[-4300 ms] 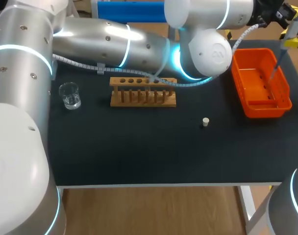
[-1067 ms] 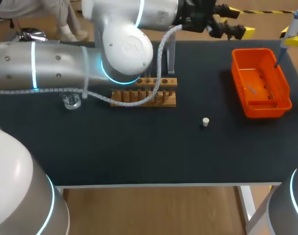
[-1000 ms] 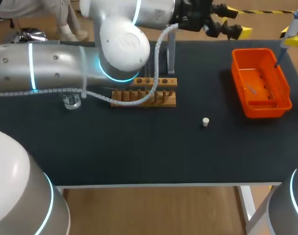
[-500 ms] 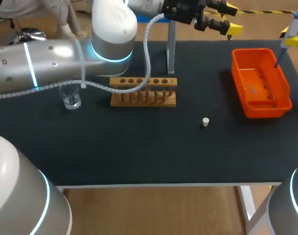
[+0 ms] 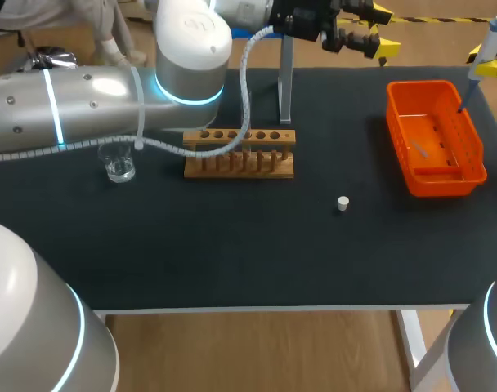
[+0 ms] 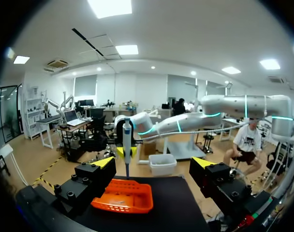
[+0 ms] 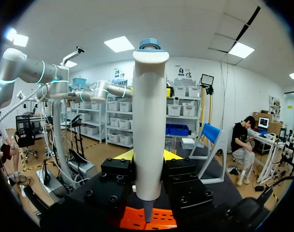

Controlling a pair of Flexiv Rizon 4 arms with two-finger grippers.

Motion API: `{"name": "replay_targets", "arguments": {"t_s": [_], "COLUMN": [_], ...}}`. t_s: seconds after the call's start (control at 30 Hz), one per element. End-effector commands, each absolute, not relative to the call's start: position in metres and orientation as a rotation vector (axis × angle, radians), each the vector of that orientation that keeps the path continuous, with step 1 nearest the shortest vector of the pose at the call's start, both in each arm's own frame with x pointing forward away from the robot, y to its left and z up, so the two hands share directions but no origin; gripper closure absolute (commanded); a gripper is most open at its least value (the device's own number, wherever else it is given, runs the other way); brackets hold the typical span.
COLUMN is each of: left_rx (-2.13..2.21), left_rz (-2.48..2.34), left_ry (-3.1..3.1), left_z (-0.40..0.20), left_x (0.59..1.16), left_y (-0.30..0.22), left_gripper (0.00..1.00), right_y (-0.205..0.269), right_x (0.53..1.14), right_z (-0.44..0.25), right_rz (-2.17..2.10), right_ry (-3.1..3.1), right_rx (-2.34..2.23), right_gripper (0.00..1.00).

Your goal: Invert the test tube, pick up the pipette, mount the tip to pipette, aspirate from beaker and dispense into the tube, eject the tip, return the pipette, and cap with the stopper.

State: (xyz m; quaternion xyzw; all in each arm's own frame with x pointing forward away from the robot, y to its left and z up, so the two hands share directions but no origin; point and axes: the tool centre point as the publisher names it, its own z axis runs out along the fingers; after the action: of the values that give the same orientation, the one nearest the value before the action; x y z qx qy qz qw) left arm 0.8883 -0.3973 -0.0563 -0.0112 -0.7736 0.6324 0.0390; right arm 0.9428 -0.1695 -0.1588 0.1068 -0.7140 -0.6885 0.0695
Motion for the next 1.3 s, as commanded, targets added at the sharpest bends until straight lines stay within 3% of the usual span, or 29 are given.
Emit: {"name": "replay_targets", "arguments": {"t_s": [0.03, 0.7, 1.3], "left_rx": [0.07, 0.28, 0.292], "left_rz": [2.081, 2.215, 2.407], "left_ry": [-2.369, -2.358, -2.265], "left_z": [-0.069, -0.099, -0.13], "left_x": [0.864, 0.841, 0.834], "left_y": [-0.371, -0.292, -0.276], "left_gripper": [0.0, 0.0, 0.0], "right_y": [-0.169, -0.169, -0.169], "right_x": [0.942, 0.942, 0.942], "right_z": [-0.158, -0.158, -0.158], "right_rz": [-2.069, -2.069, -2.069], "right_ry": [-2.154, -2.154, -2.154], "right_rx": [0.321, 0.321, 0.321], "right_gripper": [1.0, 1.0, 1.0]}}
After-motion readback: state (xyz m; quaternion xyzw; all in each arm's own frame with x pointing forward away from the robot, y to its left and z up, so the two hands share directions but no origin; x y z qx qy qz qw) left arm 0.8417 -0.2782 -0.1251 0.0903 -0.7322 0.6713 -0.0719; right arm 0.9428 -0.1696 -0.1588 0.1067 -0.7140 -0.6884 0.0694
